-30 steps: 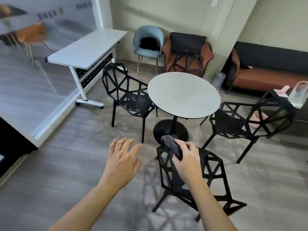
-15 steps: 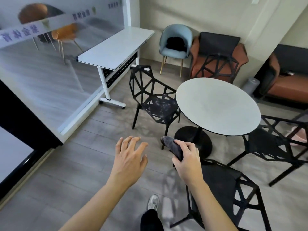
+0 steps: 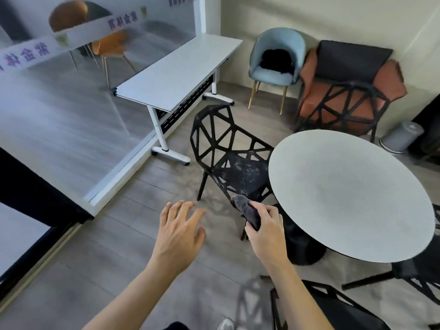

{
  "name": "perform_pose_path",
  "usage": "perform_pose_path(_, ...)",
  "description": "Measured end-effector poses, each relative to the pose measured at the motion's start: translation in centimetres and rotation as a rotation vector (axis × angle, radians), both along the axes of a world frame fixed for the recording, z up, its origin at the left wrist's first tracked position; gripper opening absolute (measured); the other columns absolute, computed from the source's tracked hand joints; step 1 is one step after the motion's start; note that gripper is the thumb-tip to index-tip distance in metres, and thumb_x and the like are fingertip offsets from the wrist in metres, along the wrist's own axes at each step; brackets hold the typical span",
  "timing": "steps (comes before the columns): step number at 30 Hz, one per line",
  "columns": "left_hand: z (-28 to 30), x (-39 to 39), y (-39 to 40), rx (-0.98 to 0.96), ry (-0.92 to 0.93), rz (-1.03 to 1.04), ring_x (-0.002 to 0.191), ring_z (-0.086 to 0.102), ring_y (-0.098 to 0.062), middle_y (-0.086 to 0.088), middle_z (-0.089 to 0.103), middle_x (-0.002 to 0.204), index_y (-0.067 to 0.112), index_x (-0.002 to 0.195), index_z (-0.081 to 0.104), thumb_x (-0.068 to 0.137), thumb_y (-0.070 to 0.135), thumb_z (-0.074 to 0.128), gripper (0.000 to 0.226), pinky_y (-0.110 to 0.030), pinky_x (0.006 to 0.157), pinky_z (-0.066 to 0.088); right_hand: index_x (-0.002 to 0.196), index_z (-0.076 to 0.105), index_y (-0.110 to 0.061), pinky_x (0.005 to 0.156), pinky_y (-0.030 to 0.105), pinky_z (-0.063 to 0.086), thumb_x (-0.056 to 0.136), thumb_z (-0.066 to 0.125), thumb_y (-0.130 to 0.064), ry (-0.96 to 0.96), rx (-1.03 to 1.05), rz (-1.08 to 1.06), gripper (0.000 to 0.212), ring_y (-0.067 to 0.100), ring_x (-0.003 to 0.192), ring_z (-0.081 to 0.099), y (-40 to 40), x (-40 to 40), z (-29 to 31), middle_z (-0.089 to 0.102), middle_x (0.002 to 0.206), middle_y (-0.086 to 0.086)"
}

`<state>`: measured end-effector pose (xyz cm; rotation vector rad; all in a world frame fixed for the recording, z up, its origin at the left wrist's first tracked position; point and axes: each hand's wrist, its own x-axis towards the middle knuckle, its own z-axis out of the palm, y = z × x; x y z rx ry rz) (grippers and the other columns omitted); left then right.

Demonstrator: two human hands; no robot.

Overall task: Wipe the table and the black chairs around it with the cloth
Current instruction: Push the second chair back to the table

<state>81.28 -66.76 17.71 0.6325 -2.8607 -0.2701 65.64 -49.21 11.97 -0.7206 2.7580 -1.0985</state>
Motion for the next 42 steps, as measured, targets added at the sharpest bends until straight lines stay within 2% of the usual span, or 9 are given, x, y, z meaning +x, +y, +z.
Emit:
perform_pose_path(2, -0.5, -2.0, -1.3, 0.012, 0.004, 0.021, 0.129, 0.05, -0.03, -0.004, 0.057, 0.132, 0.028, 0.12, 0.063, 0.087, 0.036, 0.053, 0.036, -0.052, 0.115, 0.029, 0.135, 0.052, -0.04, 0.101, 0.038, 0.045, 0.082, 0.074, -0.021, -0.009, 0.005, 0.019, 0.061, 0.019, 0.107, 0.048, -1.4, -2.5, -0.1, 0.048, 0.119, -0.007)
perform_pose_path(9, -2.8, -10.2, -6.8, 0.087, -0.014, 0.063, 0.125, 0.053, -0.031, -0.006, 0.06, 0.128, 0.026, 0.117, 0.065, 0.082, 0.027, 0.073, 0.036, -0.053, 0.11, 0.036, 0.136, 0.051, -0.04, 0.105, 0.041, 0.043, 0.082, 0.073, -0.022, -0.027, 0.066, 0.057, 0.061, 0.02, 0.112, 0.047, -6.3, -11.2, -1.1, 0.046, 0.121, -0.006)
perform_pose_path(14, -4.7, -16.8, -12.2, 0.17, -0.062, 0.054, 0.124, 0.052, -0.03, -0.002, 0.057, 0.129, 0.03, 0.118, 0.061, 0.083, 0.028, 0.067, 0.036, -0.051, 0.11, 0.035, 0.134, 0.053, -0.04, 0.101, 0.043, 0.047, 0.081, 0.075, -0.019, -0.062, 0.1, 0.021, 0.062, 0.021, 0.112, 0.049, -10.5, -17.4, -2.1, 0.047, 0.12, -0.007)
perform_pose_path(19, -5.8, -24.6, -19.0, 0.154, -0.088, 0.028, 0.123, 0.05, -0.029, -0.001, 0.057, 0.128, 0.028, 0.119, 0.061, 0.086, 0.03, 0.065, 0.034, -0.05, 0.109, 0.035, 0.136, 0.051, -0.041, 0.102, 0.043, 0.048, 0.083, 0.074, -0.019, -0.08, 0.144, -0.002, 0.062, 0.018, 0.113, 0.047, -15.7, -23.8, -2.9, 0.047, 0.122, -0.007)
perform_pose_path(25, -9.2, -32.5, -24.3, 0.24, -0.2, 0.069, 0.133, 0.042, -0.032, -0.003, 0.048, 0.143, 0.028, 0.133, 0.053, 0.094, 0.032, 0.056, 0.04, -0.048, 0.113, 0.03, 0.136, 0.051, -0.038, 0.102, 0.041, 0.048, 0.083, 0.077, -0.017, -0.096, 0.161, 0.011, 0.062, 0.017, 0.112, 0.048, -21.3, -32.1, -5.3, 0.047, 0.122, -0.006)
perform_pose_path(29, -13.3, -36.1, -25.5, 0.309, -0.289, 0.131, 0.135, 0.042, -0.036, -0.009, 0.043, 0.149, 0.028, 0.138, 0.048, 0.091, 0.03, 0.061, 0.05, -0.048, 0.111, 0.031, 0.137, 0.051, -0.04, 0.103, 0.041, 0.045, 0.084, 0.074, -0.022, -0.12, 0.209, 0.026, 0.061, 0.02, 0.112, 0.047, -24.9, -39.1, -9.2, 0.048, 0.122, -0.005)
perform_pose_path(32, -16.6, -38.8, -26.2, 0.387, -0.319, 0.259, 0.142, 0.034, -0.036, -0.012, 0.027, 0.159, 0.028, 0.148, 0.036, 0.092, 0.028, 0.06, 0.06, -0.049, 0.114, 0.03, 0.139, 0.051, -0.035, 0.104, 0.041, 0.042, 0.087, 0.071, -0.023, -0.143, 0.276, 0.061, 0.057, 0.026, 0.114, 0.047, -27.6, -45.1, -13.4, 0.049, 0.125, 0.0)
perform_pose_path(37, -22.9, -41.5, -27.4, 0.542, -0.226, 0.511, 0.148, 0.02, -0.04, -0.016, 0.006, 0.165, 0.024, 0.157, 0.019, 0.094, 0.023, 0.058, 0.074, -0.052, 0.116, 0.027, 0.138, 0.052, -0.032, 0.101, 0.046, 0.044, 0.086, 0.071, -0.026, -0.146, 0.427, 0.089, 0.055, 0.033, 0.115, 0.048, -31.3, -53.9, -21.5, 0.049, 0.126, 0.006)
perform_pose_path(42, -28.1, -42.1, -27.4, 0.668, -0.149, 0.614, 0.153, 0.006, -0.035, -0.007, -0.017, 0.166, 0.034, 0.153, 0.02, 0.097, 0.018, 0.056, 0.069, -0.046, 0.116, 0.029, 0.134, 0.056, -0.029, 0.104, 0.053, 0.044, 0.085, 0.071, -0.021, -0.138, 0.549, 0.129, 0.052, 0.041, 0.122, 0.045, -33.1, -60.8, -28.0, 0.036, 0.146, 0.009)
